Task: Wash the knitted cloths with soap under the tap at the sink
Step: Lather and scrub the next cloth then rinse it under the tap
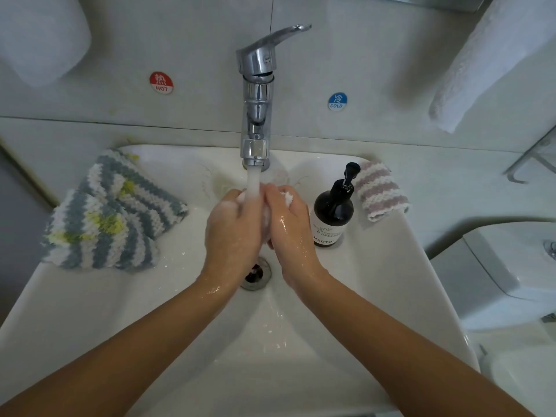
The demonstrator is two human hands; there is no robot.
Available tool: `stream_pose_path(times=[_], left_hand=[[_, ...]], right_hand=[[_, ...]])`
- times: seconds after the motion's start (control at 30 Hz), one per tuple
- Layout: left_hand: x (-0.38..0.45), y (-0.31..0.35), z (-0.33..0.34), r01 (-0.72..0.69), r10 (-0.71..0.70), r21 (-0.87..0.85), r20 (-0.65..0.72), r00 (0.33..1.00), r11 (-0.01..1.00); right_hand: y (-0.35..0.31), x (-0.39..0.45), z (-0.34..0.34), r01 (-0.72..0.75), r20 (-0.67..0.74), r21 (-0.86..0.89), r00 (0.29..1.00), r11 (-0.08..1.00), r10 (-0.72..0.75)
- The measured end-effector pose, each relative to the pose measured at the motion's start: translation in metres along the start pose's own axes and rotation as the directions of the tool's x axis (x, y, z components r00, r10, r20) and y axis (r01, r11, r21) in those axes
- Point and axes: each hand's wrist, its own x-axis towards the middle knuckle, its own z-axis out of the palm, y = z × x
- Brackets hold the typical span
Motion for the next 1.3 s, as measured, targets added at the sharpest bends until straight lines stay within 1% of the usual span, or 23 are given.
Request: stream_pose_path(times=[0.07, 0.13, 0.2, 0.27, 0.37, 0.47, 0.57, 0.7, 0.73, 0.8, 0.87, 0.97, 1.03, 1.1, 1.17, 1.23, 1.3], left_hand=[[-0.002, 0.001, -0.001, -0.045, 0.045, 0.007, -0.004, 0.999, 0.999], [-0.003, 0.002, -0.002, -0.059, 0.06, 0.04, -0.004, 0.998, 0.997], [-0.002, 0.002, -0.002, -0.051, 0.052, 0.042, -0.016, 0.999, 0.998], [-0.002, 0.003, 0.0, -0.026, 0.026, 0.021, -0.025, 0.999, 0.999], [-0.003, 0.002, 0.001, -0.064, 0.064, 0.001, 0.004, 0.998, 0.998], [-0.005, -0.002, -0.001, -0.104, 0.104, 0.006, -0.001, 0.995, 0.995], [-0.001, -0.002, -0.004, -0.115, 0.118, 0.055, -0.046, 0.992, 0.992], [0.009, 0.001, -0.01, -0.123, 0.122, 0.002, -0.107, 0.987, 0.992], [0.011, 0.001, -0.01, -0.109, 0.106, -0.021, -0.108, 0.988, 0.994], [0.012, -0.001, -0.011, -0.077, 0.075, -0.034, -0.079, 0.994, 0.996], [0.01, -0.001, -0.01, -0.07, 0.07, 0.005, -0.016, 0.997, 0.998], [0.007, -0.002, -0.008, -0.069, 0.063, 0.075, 0.089, 0.994, 0.995], [0.006, -0.002, -0.006, -0.056, 0.046, 0.09, 0.115, 0.992, 0.994], [0.008, -0.001, -0.005, -0.062, 0.053, 0.099, 0.095, 0.994, 0.993], [0.008, 0.002, -0.006, -0.087, 0.079, 0.147, 0.058, 0.995, 0.985], [0.01, 0.003, -0.008, -0.135, 0.133, 0.145, 0.021, 0.991, 0.98], [0.013, 0.003, -0.01, -0.145, 0.148, 0.144, -0.01, 0.989, 0.979]], right_hand=[[-0.001, 0.001, 0.0, -0.004, 0.003, -0.028, 1.0, 1.0, 0.004], [-0.004, -0.001, -0.001, -0.002, 0.029, -0.089, 1.0, 0.996, 0.005], [-0.008, -0.002, -0.003, -0.001, 0.043, -0.119, 0.999, 0.993, 0.006], [-0.011, -0.001, -0.006, -0.007, 0.025, -0.147, 1.0, 0.989, 0.011], [-0.008, 0.001, -0.008, 0.013, -0.015, -0.149, 1.0, 0.989, -0.016], [-0.004, 0.0, -0.005, 0.014, 0.021, -0.163, 1.0, 0.987, -0.011], [-0.004, 0.0, -0.005, -0.002, 0.046, -0.13, 0.999, 0.991, 0.008], [-0.006, -0.001, -0.006, 0.014, 0.09, -0.059, 0.996, 0.998, -0.009], [-0.007, -0.002, -0.006, 0.012, 0.096, -0.045, 0.995, 0.999, -0.008], [-0.006, -0.001, -0.007, 0.023, 0.096, -0.05, 0.995, 0.998, -0.018], [-0.005, 0.001, -0.008, 0.042, 0.077, -0.084, 0.996, 0.996, -0.035], [-0.001, 0.007, -0.012, 0.072, 0.019, -0.081, 0.997, 0.994, -0.071], [-0.001, 0.009, -0.014, 0.095, -0.018, -0.061, 0.995, 0.994, -0.097], [-0.002, 0.01, -0.015, 0.097, -0.033, -0.039, 0.995, 0.995, -0.099], [-0.003, 0.009, -0.015, 0.098, -0.037, -0.033, 0.994, 0.995, -0.099], [-0.005, 0.007, -0.013, 0.113, -0.041, -0.037, 0.993, 0.993, -0.114], [-0.007, 0.004, -0.012, 0.115, -0.036, -0.044, 0.993, 0.992, -0.117]])
